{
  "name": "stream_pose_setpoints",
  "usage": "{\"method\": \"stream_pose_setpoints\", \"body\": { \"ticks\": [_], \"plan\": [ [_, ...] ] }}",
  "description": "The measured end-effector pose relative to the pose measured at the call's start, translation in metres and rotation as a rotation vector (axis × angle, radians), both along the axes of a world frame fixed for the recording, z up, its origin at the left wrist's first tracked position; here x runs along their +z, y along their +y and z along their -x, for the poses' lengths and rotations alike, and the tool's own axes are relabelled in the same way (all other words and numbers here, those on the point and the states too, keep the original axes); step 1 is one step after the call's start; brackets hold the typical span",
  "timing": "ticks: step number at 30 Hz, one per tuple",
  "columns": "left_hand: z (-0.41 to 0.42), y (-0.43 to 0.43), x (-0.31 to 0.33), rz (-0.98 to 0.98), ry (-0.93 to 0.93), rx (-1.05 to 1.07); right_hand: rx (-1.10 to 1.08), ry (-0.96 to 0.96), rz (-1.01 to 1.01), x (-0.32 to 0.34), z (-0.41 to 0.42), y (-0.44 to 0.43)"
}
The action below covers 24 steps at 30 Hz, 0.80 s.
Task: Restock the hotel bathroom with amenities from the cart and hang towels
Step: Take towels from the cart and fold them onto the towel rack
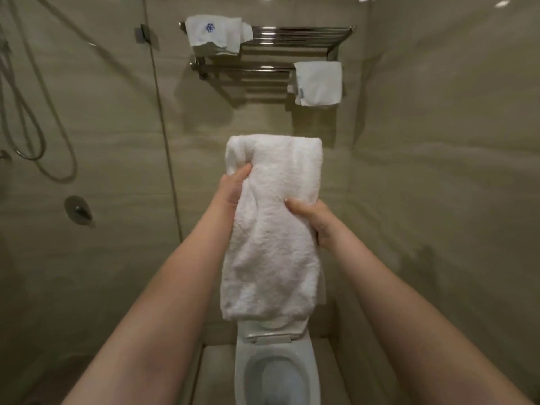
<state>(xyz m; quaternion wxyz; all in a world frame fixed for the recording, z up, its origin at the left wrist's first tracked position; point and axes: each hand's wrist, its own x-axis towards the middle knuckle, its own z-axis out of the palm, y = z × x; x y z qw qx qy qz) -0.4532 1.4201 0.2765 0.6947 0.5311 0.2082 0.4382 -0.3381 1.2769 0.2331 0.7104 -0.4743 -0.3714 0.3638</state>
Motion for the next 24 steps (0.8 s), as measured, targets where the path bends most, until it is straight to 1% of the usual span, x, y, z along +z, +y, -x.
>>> {"method": "stream_pose_setpoints", "body": {
  "ticks": [3,4,9,11,14,18,24],
  "plan": [
    [-0.035,0.033,0.020,-0.077,0.094,0.000,-0.074,0.035,-0.111,0.016,-0.031,0.038],
    [-0.045,0.042,0.026,-0.104,0.100,-0.023,-0.100,0.053,-0.130,0.021,-0.042,0.048],
    [-0.097,0.086,0.041,-0.135,0.112,-0.262,-0.184,0.095,-0.200,0.039,-0.108,0.103],
    [-0.121,0.099,0.047,-0.171,0.138,-0.307,-0.194,0.097,-0.256,0.052,-0.138,0.123],
    [-0.158,0.114,0.066,-0.283,0.137,-0.277,-0.180,0.098,-0.336,0.083,-0.186,0.152],
    [-0.203,0.140,0.109,-0.422,0.036,-0.194,-0.132,0.027,-0.416,0.131,-0.236,0.190],
    [-0.228,0.180,0.191,-0.557,-0.007,-0.104,-0.091,-0.059,-0.490,0.214,-0.270,0.247]
  ]
}}
